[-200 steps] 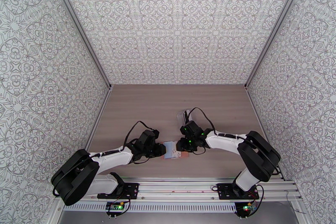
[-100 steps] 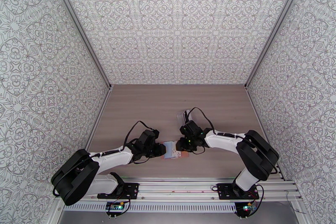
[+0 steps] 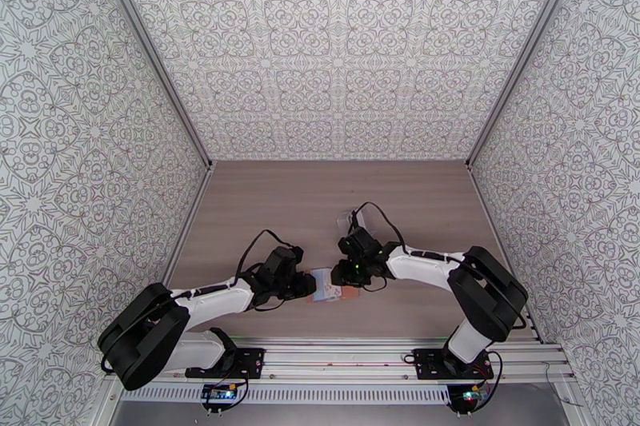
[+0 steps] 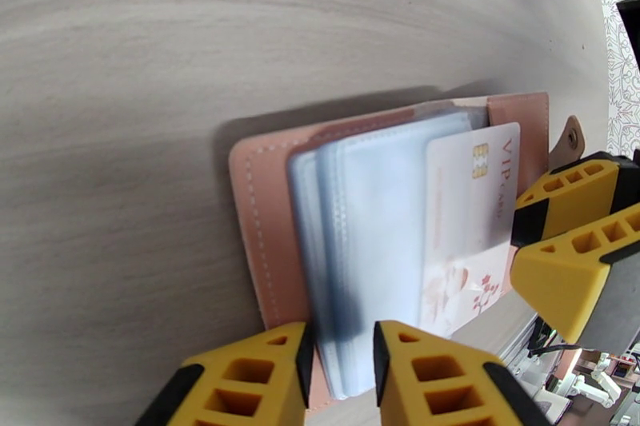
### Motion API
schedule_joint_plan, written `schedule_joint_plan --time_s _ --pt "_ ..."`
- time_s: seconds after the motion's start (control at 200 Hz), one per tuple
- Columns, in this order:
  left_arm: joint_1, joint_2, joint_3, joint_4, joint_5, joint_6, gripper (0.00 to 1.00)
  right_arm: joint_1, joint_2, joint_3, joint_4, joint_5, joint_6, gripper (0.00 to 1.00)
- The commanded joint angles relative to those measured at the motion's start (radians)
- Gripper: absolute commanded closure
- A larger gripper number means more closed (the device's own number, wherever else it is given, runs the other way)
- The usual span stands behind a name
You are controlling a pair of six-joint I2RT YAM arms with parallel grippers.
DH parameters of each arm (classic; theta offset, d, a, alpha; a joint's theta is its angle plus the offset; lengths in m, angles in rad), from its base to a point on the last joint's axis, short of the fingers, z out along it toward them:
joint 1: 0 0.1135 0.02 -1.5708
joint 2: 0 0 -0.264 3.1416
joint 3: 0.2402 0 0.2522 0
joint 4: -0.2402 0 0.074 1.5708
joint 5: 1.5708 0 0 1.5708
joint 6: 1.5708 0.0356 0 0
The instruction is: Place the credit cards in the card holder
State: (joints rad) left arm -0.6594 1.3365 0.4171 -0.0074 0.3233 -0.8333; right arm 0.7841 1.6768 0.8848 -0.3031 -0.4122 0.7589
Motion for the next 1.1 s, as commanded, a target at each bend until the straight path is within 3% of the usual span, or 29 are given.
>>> schedule_joint_plan --time_s 0.0,1.095 --pt "-0.006 0.021 0.008 -0.045 -0.036 0.017 0.69 0.012 0.021 0.031 -0.011 0.007 -0.001 0.65" --pt "-0.009 0.024 0.009 -0.04 -0.036 0.016 0.69 0.05 0.073 0.089 -0.013 0.007 0.011 0.66"
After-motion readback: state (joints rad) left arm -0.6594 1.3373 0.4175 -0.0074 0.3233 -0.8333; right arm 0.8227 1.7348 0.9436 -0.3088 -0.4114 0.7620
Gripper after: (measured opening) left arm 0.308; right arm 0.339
